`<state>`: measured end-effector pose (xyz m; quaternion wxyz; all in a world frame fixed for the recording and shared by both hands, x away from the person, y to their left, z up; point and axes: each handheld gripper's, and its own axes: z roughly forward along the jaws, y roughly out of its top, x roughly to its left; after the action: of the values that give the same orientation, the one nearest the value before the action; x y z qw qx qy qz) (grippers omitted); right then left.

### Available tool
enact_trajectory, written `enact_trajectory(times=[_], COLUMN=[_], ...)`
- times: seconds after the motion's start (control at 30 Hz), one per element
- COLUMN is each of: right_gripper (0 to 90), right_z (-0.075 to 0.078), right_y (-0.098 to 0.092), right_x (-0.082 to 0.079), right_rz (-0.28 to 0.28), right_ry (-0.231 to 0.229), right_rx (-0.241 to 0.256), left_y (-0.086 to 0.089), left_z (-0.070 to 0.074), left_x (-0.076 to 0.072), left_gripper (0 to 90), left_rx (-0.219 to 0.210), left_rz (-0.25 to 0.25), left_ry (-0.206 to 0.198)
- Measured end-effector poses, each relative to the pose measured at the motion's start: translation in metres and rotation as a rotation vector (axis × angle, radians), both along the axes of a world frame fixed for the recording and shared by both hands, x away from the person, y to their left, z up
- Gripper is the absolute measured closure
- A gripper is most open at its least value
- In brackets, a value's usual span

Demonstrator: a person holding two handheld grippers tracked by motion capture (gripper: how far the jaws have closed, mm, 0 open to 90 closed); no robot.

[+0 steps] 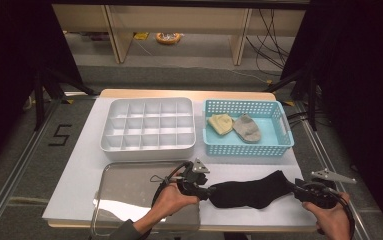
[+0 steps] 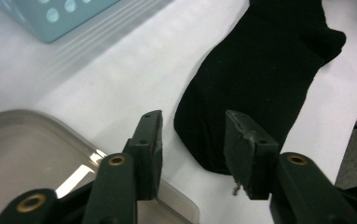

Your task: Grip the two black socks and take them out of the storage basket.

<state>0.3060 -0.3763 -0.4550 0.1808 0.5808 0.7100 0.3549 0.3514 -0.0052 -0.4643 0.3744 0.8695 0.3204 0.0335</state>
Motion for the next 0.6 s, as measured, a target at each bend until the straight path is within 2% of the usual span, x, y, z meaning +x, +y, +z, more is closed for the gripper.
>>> enact_trajectory(times=[0.03,0.07,0.1,0.13,0.17,0.23,0.3,0.33,0.4,0.43,0.47,0.5,0.57,0.6], right_gripper=[58.4,57.5,57.1,56.8,56.3,54.9,52.8,51.6,49.8,48.8,47.8,46.7,45.5,42.9], right_z=[0.001,0.002,0.003,0.004,0.004,0.005,0.005,0.005,0.006,0.006,0.005,0.006,0.005,0.004], right_y=[0.001,0.000,0.000,0.004,0.005,0.005,0.008,0.011,0.015,0.019,0.020,0.026,0.030,0.033], right_x=[0.000,0.000,0.001,-0.001,-0.001,0.000,0.000,0.000,0.000,-0.001,0.000,-0.002,-0.002,0.000], right_rz=[-0.003,0.014,0.032,0.013,0.017,0.053,0.065,0.065,0.072,0.068,0.091,0.075,0.083,0.121], right_ry=[-0.002,-0.018,-0.031,-0.017,-0.024,-0.042,-0.040,-0.037,-0.038,-0.033,-0.041,-0.017,-0.024,-0.042], right_rx=[-0.009,-0.009,-0.015,0.000,-0.009,-0.025,-0.016,-0.026,-0.017,-0.011,-0.020,-0.002,-0.005,-0.043], left_y=[-0.001,0.000,-0.004,-0.005,-0.005,-0.010,-0.013,-0.015,-0.016,-0.017,-0.018,-0.019,-0.019,-0.020], left_z=[-0.001,-0.001,-0.003,-0.003,-0.003,-0.005,-0.007,-0.007,-0.009,-0.010,-0.012,-0.015,-0.015,-0.014], left_x=[0.000,0.001,0.000,-0.001,0.000,-0.001,-0.001,-0.001,-0.001,-0.002,-0.003,-0.003,-0.004,-0.004], left_gripper=[49.6,47.3,45.5,44.5,43.6,42.1,41.7,41.2,40.7,40.6,40.5,40.6,40.8,42.1], left_rx=[-0.003,0.014,-0.013,0.003,0.027,0.018,0.029,0.037,0.064,0.065,0.060,0.070,0.081,0.077], left_rz=[0.001,-0.011,0.020,0.010,-0.011,0.001,-0.009,-0.010,-0.020,-0.012,0.003,-0.009,-0.013,-0.016], left_ry=[0.015,0.027,0.038,0.044,0.048,0.058,0.065,0.069,0.064,0.067,0.067,0.071,0.057,0.056])
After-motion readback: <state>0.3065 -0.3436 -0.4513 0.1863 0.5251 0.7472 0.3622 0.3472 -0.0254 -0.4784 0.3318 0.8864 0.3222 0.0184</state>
